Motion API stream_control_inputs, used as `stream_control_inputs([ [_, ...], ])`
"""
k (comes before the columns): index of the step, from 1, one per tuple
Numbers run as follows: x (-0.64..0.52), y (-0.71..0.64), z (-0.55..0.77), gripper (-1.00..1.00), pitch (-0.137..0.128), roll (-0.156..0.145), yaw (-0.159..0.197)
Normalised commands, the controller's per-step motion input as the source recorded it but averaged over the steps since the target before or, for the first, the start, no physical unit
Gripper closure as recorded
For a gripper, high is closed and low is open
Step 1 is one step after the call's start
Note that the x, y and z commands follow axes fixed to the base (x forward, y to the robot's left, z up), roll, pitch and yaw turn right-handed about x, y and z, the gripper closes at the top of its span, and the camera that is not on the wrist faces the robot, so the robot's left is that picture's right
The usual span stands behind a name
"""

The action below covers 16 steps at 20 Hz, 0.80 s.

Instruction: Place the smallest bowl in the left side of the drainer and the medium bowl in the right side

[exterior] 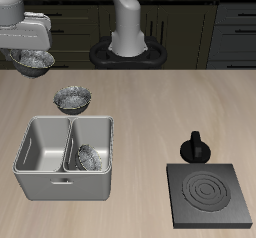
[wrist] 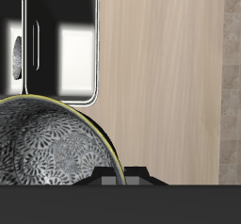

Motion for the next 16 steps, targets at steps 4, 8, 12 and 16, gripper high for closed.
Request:
stream_control_inputs([
  [4, 0.58, 0.02, 0.03, 1.0, 0.017, -0.005, 0.039],
  [8, 0.51, 0.23, 0.08, 1.0, 0.001, 0.046, 0.032],
  [12, 0.39, 0.14, -0.02, 1.0, 0.022, 0.007, 0.002],
  [16, 0.45, -0.02, 0.08, 1.0, -0.011, -0.019, -0.015],
])
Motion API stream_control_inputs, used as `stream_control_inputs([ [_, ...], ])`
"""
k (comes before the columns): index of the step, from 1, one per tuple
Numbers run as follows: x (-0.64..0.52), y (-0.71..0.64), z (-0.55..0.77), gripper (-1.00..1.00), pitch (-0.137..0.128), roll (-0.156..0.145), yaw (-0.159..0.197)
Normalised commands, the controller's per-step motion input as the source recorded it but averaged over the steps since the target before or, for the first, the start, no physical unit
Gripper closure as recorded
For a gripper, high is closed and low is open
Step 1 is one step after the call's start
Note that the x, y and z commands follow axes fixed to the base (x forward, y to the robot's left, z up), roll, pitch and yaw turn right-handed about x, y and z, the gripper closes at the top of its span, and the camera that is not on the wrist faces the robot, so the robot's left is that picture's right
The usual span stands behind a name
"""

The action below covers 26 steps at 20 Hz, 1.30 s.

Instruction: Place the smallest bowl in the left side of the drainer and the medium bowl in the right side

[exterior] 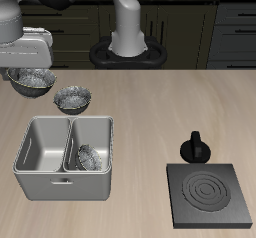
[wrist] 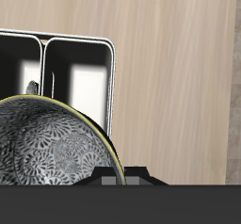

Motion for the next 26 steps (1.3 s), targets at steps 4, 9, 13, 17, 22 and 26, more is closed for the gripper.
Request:
stream_control_inputs([
  [4, 0.23, -0.07, -0.02, 1.0, -0.002, -0.013, 0.006],
  [9, 0.14, -0.07, -0.07, 1.0, 0.003, -0.014, -0.018],
  [13, 0.02, 0.03, -0.2, 1.0, -0.012, -0.015, 0.009],
  [17, 0.06, -0.03, -0.5, 1.0, 0.047, -0.022, 0.014],
  [22, 0.08, -0.06, -0.38, 1.0, 0.044, -0.013, -0.008],
  [26, 0.06, 0.13, -0.4, 1.0, 0.033, 0.01, 0.01],
])
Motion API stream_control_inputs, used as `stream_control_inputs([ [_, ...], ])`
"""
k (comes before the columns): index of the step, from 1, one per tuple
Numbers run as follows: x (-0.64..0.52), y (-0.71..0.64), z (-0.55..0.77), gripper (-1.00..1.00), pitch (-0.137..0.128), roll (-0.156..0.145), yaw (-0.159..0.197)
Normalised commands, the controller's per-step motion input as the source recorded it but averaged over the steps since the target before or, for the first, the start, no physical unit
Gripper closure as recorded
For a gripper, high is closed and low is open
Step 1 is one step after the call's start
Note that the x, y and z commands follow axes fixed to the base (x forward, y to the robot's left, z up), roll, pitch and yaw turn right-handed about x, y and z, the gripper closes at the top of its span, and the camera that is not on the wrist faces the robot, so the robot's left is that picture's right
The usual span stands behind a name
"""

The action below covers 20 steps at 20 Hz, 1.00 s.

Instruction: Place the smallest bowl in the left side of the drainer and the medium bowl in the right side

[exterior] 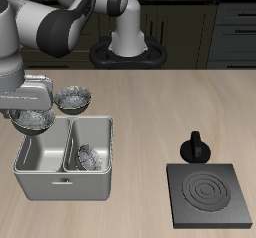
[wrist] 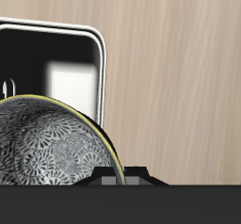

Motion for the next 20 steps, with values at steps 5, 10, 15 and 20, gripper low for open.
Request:
stream_control_inputs([
  [5, 0.09, 0.21, -0.31, 1.0, 0.034, 0.026, 0.014],
  [10, 0.04, 0.13, -0.17, 1.0, 0.022, -0.008, 0.031],
  [15, -0.04, 0.14, -0.18, -1.0, 0.033, 0.023, 0.025],
  [20, -0.2, 0.32, -0.04, -1.0, -0.017, 0.075, 0.034],
])
